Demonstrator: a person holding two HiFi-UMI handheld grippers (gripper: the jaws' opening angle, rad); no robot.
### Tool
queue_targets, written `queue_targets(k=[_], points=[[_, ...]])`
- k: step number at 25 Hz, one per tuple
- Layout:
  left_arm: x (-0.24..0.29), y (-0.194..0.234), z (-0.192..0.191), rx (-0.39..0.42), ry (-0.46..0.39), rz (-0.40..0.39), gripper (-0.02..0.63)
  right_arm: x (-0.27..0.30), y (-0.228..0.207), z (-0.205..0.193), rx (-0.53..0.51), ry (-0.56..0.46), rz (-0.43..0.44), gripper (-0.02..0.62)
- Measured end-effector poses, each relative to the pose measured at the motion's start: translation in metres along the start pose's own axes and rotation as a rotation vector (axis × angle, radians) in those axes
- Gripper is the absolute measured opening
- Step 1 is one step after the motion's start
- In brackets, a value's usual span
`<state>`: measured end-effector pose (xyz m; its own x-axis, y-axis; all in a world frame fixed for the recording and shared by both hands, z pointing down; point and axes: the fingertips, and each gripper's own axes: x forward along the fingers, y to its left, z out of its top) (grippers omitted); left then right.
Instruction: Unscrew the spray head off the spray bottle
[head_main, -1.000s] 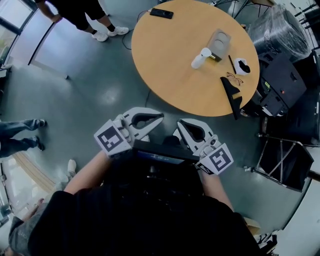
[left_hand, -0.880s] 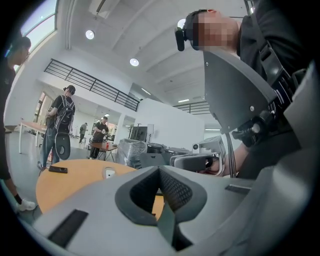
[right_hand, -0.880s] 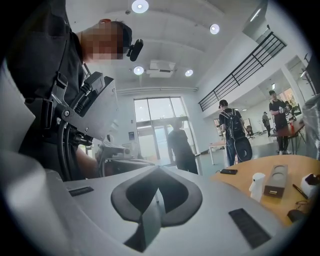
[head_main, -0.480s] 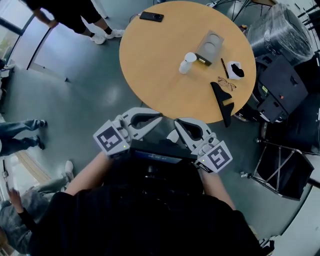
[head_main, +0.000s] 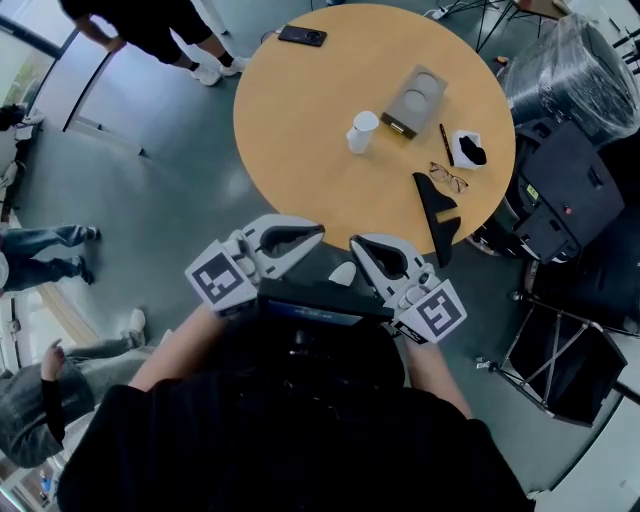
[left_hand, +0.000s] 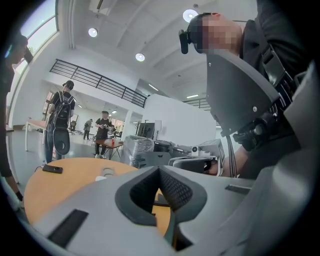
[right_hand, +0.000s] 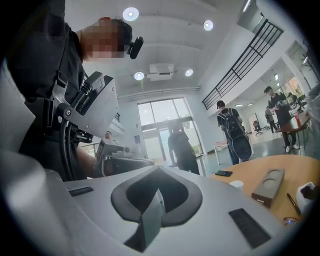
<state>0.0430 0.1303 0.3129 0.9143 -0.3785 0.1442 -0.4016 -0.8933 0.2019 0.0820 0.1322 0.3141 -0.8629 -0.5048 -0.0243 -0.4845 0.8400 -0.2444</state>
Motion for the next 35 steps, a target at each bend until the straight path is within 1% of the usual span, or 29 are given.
queue_targets(k=[4,9,13,16,21,28,31,35], points=[[0.023,-0.004,0.002,-0.003,0.006,0.036,0.002,-0.017,-0.018,0.002,0.016,0.014,0.032,-0.006],[0.040,-0.008,0.005,-0.002,0.013,0.064,0.001,-0.030,-0.039,0.010,0.019,-0.018,0.039,-0.006],[0.045,-0.005,0.007,-0.006,0.015,0.080,0.002,-0.034,-0.045,0.010,0.027,-0.012,0.045,-0.006],[0.049,-0.002,0.007,-0.009,0.013,0.079,0.002,-0.034,-0.050,0.013,0.024,-0.022,0.039,-0.006],[0.052,0.012,0.009,-0.004,-0.005,0.054,0.002,-0.025,-0.060,0.010,0.017,-0.007,0.021,-0.006],[0.045,0.052,0.009,-0.006,-0.023,0.004,0.002,0.009,-0.074,0.009,0.005,0.008,-0.033,-0.006],[0.037,0.081,0.008,-0.009,-0.025,-0.022,0.002,0.035,-0.080,0.007,0.008,0.036,-0.054,-0.006],[0.025,0.124,0.014,-0.016,-0.049,-0.058,0.001,0.074,-0.092,0.003,0.007,0.070,-0.087,-0.005]])
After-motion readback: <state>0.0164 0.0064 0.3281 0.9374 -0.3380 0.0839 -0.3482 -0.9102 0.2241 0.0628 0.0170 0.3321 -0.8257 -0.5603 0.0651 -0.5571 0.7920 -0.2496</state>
